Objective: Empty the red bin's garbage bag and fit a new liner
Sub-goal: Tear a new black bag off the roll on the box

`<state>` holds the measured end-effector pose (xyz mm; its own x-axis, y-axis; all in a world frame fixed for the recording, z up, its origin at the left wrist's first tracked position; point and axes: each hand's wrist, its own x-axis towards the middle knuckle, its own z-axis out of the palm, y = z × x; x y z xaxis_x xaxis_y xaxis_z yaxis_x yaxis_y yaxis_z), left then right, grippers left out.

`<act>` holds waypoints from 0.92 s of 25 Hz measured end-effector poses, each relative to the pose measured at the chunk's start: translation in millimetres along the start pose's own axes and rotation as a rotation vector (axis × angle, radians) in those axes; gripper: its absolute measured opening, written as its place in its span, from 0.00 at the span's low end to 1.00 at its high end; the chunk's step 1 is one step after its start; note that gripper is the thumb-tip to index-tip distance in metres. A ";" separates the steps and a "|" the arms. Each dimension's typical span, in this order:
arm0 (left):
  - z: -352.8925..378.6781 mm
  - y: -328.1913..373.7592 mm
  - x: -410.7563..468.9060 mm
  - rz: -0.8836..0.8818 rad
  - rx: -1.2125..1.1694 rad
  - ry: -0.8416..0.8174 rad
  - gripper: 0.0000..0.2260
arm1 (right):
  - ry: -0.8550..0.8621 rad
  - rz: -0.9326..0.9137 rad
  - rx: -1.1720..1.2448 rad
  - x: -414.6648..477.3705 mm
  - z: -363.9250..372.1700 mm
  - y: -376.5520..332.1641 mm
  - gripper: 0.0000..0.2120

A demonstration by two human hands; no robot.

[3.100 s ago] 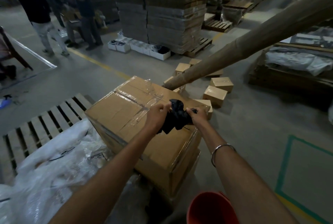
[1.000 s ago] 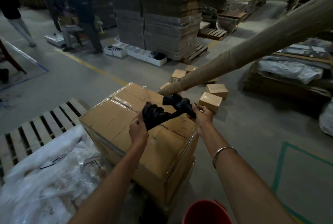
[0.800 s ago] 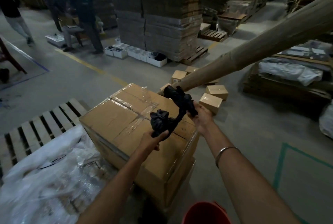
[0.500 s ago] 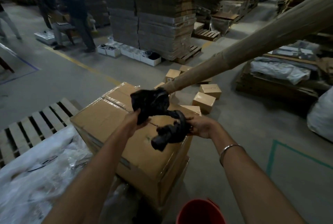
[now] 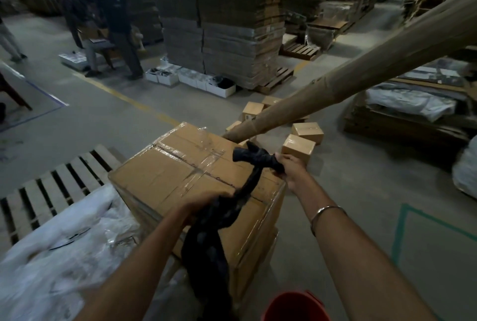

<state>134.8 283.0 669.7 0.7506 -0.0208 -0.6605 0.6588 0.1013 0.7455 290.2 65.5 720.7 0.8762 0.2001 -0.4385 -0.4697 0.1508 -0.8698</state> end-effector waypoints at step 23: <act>-42.0 25.6 -15.8 -0.126 0.120 0.042 0.13 | 0.232 -0.030 -0.007 7.1 -26.6 -13.0 0.18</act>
<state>137.7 327.7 695.5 0.6608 0.0164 -0.7504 0.7506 -0.0187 0.6605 305.4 39.2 722.9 0.8916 -0.0321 -0.4516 -0.4428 0.1463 -0.8846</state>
